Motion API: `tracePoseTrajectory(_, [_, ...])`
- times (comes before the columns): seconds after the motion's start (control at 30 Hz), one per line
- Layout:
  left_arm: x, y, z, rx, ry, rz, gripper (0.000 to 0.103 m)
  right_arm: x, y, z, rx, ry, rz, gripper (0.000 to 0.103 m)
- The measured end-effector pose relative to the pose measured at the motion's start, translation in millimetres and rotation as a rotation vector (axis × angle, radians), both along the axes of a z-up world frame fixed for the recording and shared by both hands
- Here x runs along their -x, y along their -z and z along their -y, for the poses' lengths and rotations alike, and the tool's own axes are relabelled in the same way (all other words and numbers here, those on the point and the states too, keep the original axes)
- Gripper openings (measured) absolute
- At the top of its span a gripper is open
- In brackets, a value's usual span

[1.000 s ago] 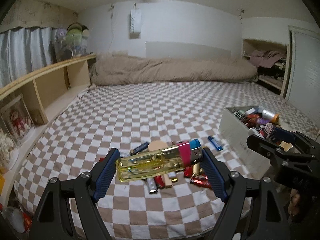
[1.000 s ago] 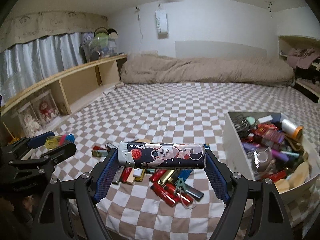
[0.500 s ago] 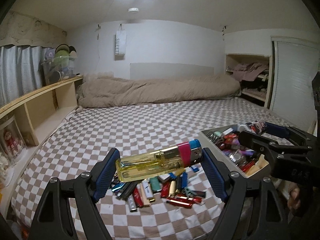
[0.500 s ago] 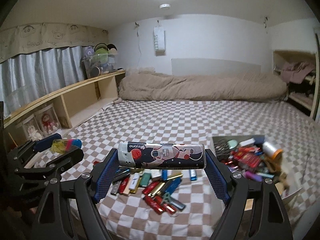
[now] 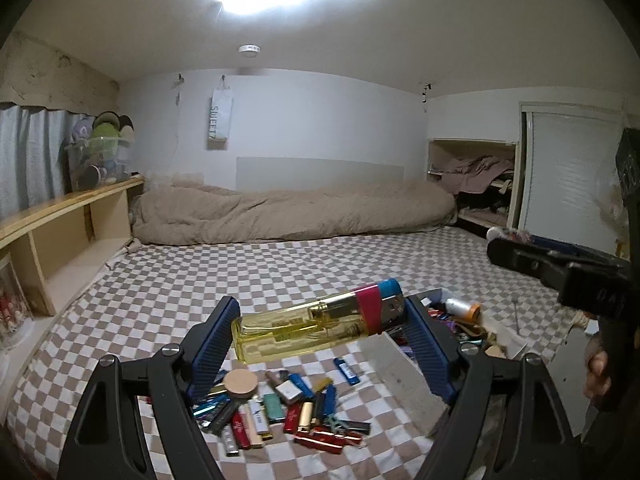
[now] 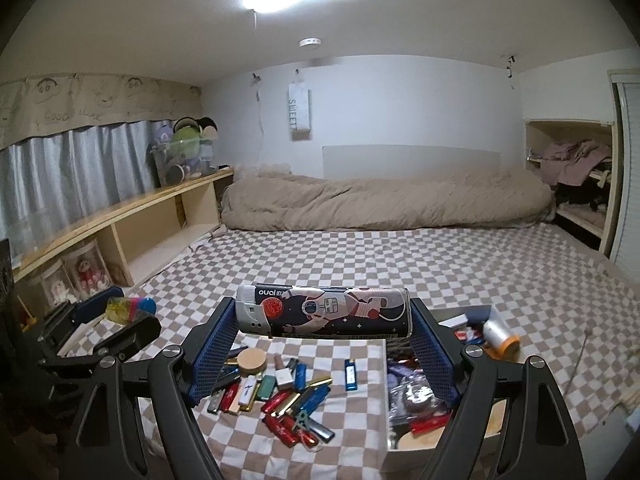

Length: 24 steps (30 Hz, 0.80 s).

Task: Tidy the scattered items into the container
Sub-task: 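Lift the yellow lighter and printed tube and carry them over the white box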

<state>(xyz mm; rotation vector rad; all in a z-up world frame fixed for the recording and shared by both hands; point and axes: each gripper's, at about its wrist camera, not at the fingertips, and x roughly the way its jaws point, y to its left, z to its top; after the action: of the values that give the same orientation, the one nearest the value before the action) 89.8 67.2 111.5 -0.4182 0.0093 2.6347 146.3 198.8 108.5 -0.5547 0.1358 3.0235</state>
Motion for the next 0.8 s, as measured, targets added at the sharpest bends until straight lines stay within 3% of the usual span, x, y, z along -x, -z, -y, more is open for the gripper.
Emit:
tracePoseTrajectory(0.37, [20, -14, -55, 0.016, 0.071, 0.002, 0.082, 0, -14, -52, -0.026, 0.048, 0.001, 0.084])
tracePoseTrajectory(0.8, [71, 12, -145, 0.055, 0.209, 0.095, 0.082, 58, 40, -135, 0.013, 0.106, 0.132, 0.084])
